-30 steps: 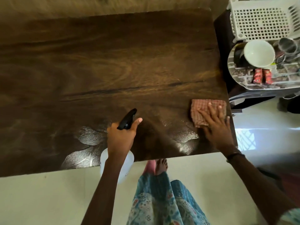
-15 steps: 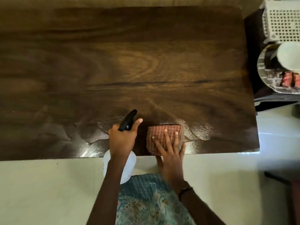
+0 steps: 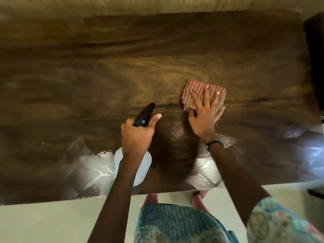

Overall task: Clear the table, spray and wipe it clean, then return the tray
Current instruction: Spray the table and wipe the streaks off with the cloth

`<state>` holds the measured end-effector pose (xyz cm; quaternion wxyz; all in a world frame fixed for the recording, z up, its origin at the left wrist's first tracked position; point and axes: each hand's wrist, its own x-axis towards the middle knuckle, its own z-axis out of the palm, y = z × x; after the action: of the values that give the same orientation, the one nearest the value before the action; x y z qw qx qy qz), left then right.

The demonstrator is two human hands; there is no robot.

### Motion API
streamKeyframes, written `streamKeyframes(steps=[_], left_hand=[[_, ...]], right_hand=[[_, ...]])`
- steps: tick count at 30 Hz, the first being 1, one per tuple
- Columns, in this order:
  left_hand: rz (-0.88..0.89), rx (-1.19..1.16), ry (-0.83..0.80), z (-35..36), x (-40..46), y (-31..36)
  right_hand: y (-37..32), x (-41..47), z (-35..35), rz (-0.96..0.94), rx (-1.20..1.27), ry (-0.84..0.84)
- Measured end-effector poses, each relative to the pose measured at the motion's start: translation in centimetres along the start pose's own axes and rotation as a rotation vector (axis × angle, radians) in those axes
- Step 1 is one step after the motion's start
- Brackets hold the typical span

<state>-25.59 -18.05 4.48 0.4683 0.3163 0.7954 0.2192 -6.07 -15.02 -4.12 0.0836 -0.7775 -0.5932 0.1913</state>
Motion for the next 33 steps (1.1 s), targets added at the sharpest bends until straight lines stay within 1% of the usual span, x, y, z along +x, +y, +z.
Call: streamKeyframes(steps=[5,8,9,11,15,17,20,22,24,26,30,33], left_hand=[[0.080,-0.008,0.007,-3.2,5.5,2.9],[0.078,-0.012,0.048,-5.7,8.3,4.2],[0.083,-0.014,0.062,-6.4,9.1,4.3],[0.094,-0.012,0.086,-8.0,10.8,4.1],[0.080,0.019,0.130,-10.6,12.4,2.8],[0.058,0.023,0.149,-11.6,12.4,2.2],[0.000,0.013,0.172,-12.3,11.7,1.6],[-0.007,0.018,0.185,-12.4,11.0,0.8],[0.004,0.004,0.185,-12.4,10.2,0.1],[-0.015,-0.016,0.160,-12.2,9.4,-0.6],[-0.027,-0.056,0.078,-12.0,7.5,-1.8],[-0.097,-0.094,0.109,-11.7,6.0,-2.9]], right_hand=[[-5.1,9.4,-0.2,0.024,-0.037,-0.028],[-9.6,12.1,0.9,0.082,-0.027,-0.014],[-11.1,12.4,1.4,0.074,-0.035,-0.011],[-14.9,12.3,2.9,-0.018,-0.057,-0.044],[-21.4,9.4,6.4,-0.305,-0.086,-0.084],[-23.1,6.8,7.9,-0.450,-0.097,-0.116],[-22.4,2.8,9.0,-0.654,-0.091,-0.125],[-19.9,1.4,8.6,-0.773,-0.143,-0.150],[-16.5,1.6,7.2,-0.833,-0.164,-0.162],[-13.0,2.5,5.5,-0.778,-0.178,-0.129],[-6.9,3.4,2.3,-0.503,-0.164,-0.065],[-5.0,0.6,1.8,-0.301,-0.106,-0.015]])
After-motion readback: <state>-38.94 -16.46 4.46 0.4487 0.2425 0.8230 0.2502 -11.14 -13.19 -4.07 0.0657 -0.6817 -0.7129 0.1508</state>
